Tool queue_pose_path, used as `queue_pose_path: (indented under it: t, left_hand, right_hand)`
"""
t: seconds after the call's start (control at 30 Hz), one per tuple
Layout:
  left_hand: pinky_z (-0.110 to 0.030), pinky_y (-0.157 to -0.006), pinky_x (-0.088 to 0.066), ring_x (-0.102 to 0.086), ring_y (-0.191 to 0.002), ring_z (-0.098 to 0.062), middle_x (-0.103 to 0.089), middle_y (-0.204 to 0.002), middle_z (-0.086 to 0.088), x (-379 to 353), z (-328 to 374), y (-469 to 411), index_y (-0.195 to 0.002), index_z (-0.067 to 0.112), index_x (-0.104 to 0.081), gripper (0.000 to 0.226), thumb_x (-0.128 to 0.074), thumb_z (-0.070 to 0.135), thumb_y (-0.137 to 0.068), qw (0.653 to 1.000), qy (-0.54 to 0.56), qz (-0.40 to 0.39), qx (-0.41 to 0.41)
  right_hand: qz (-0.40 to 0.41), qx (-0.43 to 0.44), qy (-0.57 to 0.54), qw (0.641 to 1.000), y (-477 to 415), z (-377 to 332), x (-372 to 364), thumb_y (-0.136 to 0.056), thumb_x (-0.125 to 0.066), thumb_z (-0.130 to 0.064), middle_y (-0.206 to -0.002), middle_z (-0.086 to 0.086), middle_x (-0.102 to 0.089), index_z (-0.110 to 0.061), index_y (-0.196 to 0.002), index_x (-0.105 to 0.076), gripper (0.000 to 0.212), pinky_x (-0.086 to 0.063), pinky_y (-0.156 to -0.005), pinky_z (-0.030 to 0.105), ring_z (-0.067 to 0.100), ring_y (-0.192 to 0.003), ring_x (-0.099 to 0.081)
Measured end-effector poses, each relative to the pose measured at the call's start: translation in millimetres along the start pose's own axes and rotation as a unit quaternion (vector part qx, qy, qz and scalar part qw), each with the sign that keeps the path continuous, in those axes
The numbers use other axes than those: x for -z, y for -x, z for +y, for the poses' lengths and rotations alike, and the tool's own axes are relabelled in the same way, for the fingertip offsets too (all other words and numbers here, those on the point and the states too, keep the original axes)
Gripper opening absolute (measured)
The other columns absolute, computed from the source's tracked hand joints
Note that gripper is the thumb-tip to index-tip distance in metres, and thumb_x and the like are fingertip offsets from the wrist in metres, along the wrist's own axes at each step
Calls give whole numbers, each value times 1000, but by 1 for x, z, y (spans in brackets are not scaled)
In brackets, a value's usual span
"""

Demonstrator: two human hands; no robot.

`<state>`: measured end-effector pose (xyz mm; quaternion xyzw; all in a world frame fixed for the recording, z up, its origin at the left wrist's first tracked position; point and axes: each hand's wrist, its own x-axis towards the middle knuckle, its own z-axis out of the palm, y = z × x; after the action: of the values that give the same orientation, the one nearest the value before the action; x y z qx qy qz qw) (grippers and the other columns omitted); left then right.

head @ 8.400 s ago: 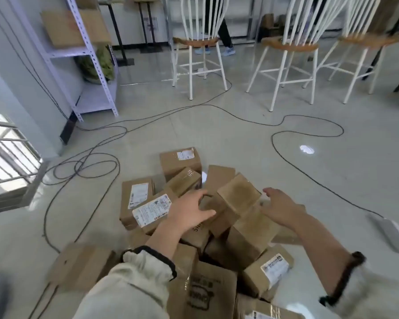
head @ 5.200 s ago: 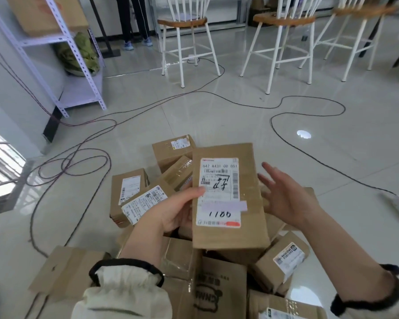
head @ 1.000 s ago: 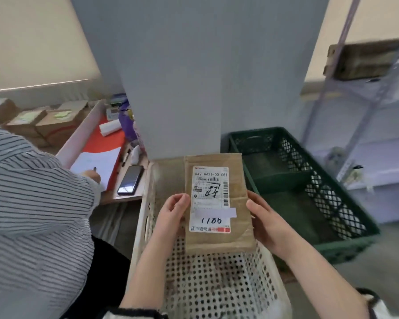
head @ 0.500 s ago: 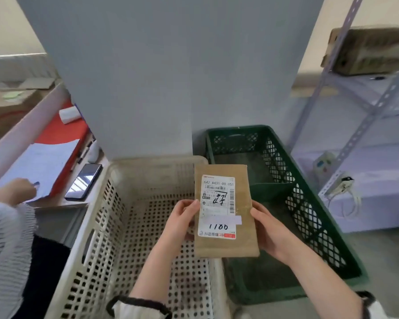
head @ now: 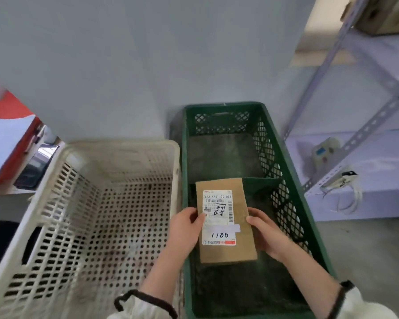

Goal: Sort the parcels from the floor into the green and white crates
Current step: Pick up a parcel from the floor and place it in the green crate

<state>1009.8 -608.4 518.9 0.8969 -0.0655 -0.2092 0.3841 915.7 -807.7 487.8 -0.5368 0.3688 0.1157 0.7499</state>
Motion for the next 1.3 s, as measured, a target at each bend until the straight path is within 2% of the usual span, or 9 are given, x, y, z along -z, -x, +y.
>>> queue_pose_path:
  t: [0.07, 0.23, 0.33, 0.5, 0.73, 0.93, 1.03, 1.17, 1.3]
  left_hand:
    - [-6, -56, -35, -54, -73, 1, -62, -89, 13, -5, -6, -2, -92, 28, -58, 8, -58, 37, -92, 996, -88, 21, -19]
    - [-15, -89, -38, -39, -99, 1, -45, -122, 7, -13, -21, -7, -128, 27, -52, 44, -65, 36, -87, 984, -162, 70, -25]
    - [-22, -86, -49, -42, -99, -3, -37, -125, 5, -13, -25, -9, -135, 30, -40, 59, -68, 35, -84, 982, -174, 72, 2]
    - [-28, -88, -49, -50, -114, -15, -44, -135, 1, -16, -20, -16, -144, 31, -22, 76, -68, 33, -84, 970, -233, 61, 18]
    - [-28, -84, -46, -44, -118, -23, -32, -142, -7, -20, -17, -22, -142, 29, -24, 70, -65, 34, -86, 938, -345, -8, 28]
    - [-29, -77, -45, -41, -114, -25, -28, -140, -10, -23, -14, -27, -119, 22, -55, 34, -65, 26, -87, 914, -398, -49, 59]
    - [-30, -80, -44, -41, -112, -26, -28, -137, -12, -25, -13, -28, -117, 19, -56, 32, -64, 20, -86, 904, -421, -50, 60]
    - [-31, -81, -41, -42, -108, -25, -30, -132, -12, -28, -11, -28, -121, 17, -55, 36, -62, 16, -85, 889, -452, -44, 58]
    - [-32, -84, -42, -42, -110, -25, -30, -135, -13, -26, -8, -28, -122, 16, -53, 37, -61, 18, -86, 891, -448, -52, 59]
  right_hand:
    - [9, -22, -12, 1000, -13, 13, -2, -92, -55, -22, -97, 6, -73, -28, -114, -58, 23, -50, -88, 53, 29, -92, -68]
    - [7, -59, -44, 997, -43, 29, -16, -92, -55, -21, -110, 11, -66, -27, -119, -55, 27, -52, -86, 47, 31, -99, -63]
    - [15, -61, -63, 996, -58, 31, -25, -91, -56, -19, -113, 12, -64, -24, -120, -54, 30, -51, -90, 47, 31, -103, -61]
    - [36, -76, -81, 993, -78, 36, -30, -93, -50, -21, -114, 18, -64, -17, -126, -50, 33, -52, -89, 48, 35, -104, -63]
    - [84, -76, -42, 993, -84, 54, -31, -90, -55, -24, -90, 6, -76, -18, -114, -64, 27, -55, -71, 35, 25, -84, -71]
    - [111, -73, -26, 991, -88, 55, -36, -90, -59, -25, -91, 5, -74, -15, -116, -65, 28, -54, -84, 40, 26, -88, -69]
    - [116, -75, -16, 990, -87, 53, -37, -89, -61, -24, -88, 2, -75, -14, -114, -66, 27, -55, -79, 37, 24, -86, -69]
    - [126, -80, -2, 989, -83, 45, -43, -89, -63, -26, -81, -7, -71, -18, -117, -65, 29, -45, -58, 25, 14, -77, -66]
    - [119, -89, 42, 988, -78, 35, -46, -89, -62, -28, -96, 0, -68, -16, -126, -59, 39, -43, -65, 29, 15, -81, -61]
